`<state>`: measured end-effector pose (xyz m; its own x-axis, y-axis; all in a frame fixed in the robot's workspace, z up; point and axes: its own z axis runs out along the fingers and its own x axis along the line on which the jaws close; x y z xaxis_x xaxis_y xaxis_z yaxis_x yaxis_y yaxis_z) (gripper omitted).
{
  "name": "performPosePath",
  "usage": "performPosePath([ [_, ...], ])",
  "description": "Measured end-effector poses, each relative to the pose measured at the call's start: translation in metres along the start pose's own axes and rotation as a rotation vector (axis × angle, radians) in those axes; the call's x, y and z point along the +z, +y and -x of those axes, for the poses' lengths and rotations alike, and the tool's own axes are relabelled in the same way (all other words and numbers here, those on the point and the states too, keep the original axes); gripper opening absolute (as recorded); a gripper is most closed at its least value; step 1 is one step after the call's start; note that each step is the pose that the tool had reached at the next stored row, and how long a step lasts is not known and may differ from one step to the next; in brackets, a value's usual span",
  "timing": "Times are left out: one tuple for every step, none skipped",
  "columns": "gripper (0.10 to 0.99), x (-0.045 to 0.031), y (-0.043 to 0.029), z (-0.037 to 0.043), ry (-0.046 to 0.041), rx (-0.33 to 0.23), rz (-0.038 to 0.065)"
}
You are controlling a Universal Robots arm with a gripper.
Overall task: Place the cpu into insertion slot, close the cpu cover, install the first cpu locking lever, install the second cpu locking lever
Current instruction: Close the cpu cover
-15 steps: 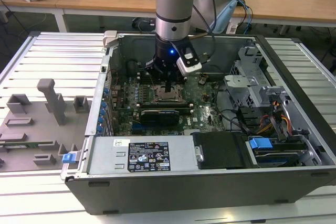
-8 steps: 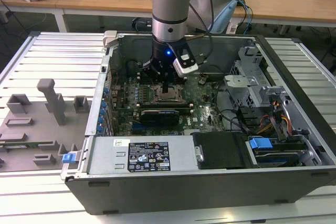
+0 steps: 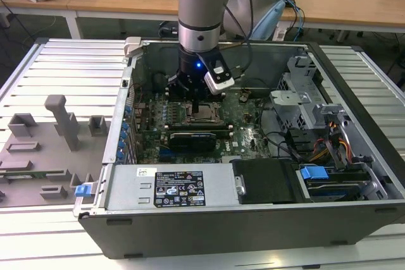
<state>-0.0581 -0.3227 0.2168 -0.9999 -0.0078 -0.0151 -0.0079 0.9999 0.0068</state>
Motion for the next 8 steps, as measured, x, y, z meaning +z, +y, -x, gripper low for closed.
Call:
performPosePath([
  [0.106, 0.0001, 0.0, 0.0, 0.0, -0.013, 0.0],
  [0.106, 0.0006, 0.0, -0.0001, 0.0001, -0.036, 0.001],
  [0.106, 0.001, 0.0, -0.0006, 0.0002, -0.045, 0.001],
  [0.106, 0.0013, 0.0, -0.0012, 0.0003, -0.052, 0.001],
  [0.106, 0.0017, 0.0, -0.002, 0.0003, -0.06, 0.001],
  [0.106, 0.0019, 0.0, -0.0026, 0.0004, -0.066, 0.001],
  [0.106, 0.0025, 0.0, -0.0035, 0.0004, -0.076, 0.001],
  [0.106, 0.003, 0.0, -0.0042, 0.0004, -0.086, 0.002],
])
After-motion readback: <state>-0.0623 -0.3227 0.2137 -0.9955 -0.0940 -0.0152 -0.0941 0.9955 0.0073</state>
